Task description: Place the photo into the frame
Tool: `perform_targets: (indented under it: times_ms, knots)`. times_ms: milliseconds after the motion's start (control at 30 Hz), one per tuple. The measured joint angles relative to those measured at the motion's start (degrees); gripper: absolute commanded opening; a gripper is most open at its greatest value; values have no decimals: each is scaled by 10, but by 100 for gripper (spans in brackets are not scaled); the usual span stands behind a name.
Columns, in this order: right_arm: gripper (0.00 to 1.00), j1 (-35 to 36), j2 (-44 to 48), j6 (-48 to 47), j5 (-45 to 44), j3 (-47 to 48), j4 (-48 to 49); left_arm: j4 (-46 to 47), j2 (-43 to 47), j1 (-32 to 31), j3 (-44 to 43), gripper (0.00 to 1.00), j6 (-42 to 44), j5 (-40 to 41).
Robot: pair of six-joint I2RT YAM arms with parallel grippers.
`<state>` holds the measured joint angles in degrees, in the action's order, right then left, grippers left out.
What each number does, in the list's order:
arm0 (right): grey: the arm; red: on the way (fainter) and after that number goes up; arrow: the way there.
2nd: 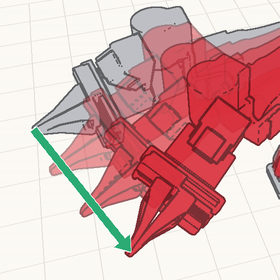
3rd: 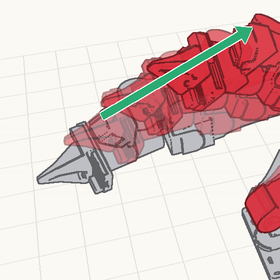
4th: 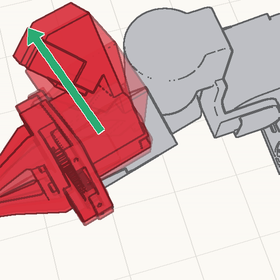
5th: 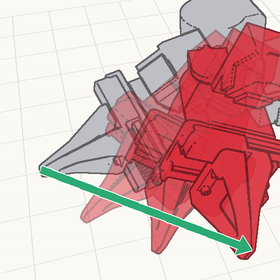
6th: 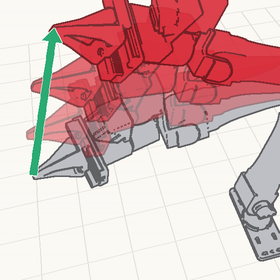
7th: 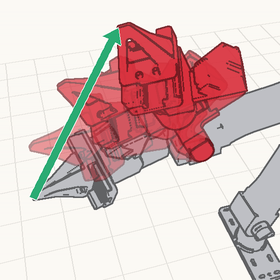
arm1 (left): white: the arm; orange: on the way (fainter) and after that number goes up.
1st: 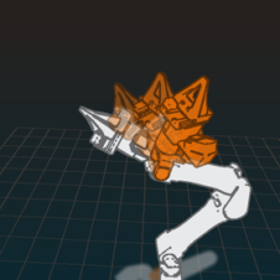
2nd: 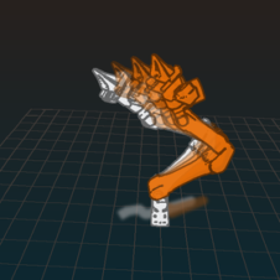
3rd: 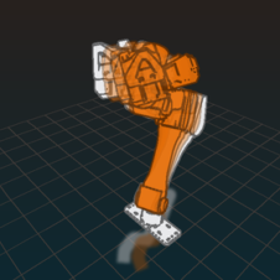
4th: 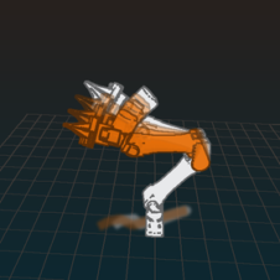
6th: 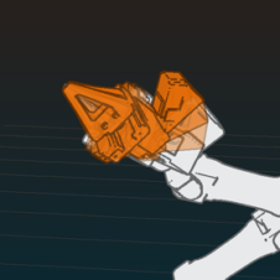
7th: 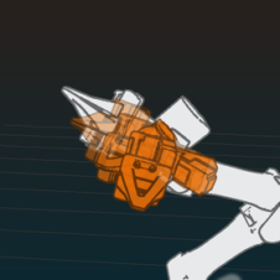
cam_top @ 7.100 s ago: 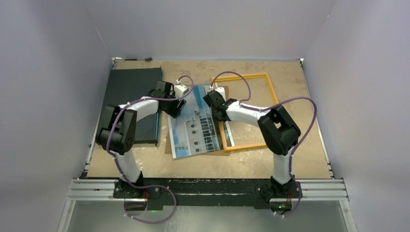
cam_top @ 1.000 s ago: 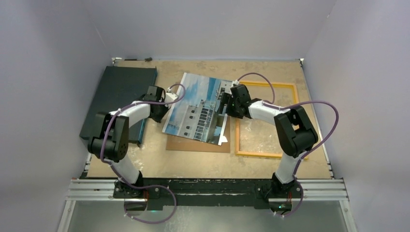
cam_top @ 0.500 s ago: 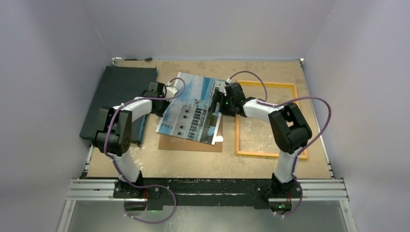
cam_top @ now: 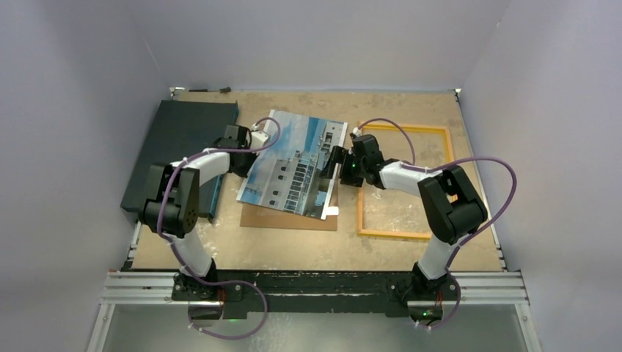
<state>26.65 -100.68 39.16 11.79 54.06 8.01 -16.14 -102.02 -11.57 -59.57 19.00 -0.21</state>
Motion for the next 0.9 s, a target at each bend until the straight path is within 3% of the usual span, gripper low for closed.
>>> perform_targets:
  times_ms: [900]
  knots:
    - [90, 13, 39, 7, 82, -42, -40, 36, 14, 6, 30, 7, -34, -48]
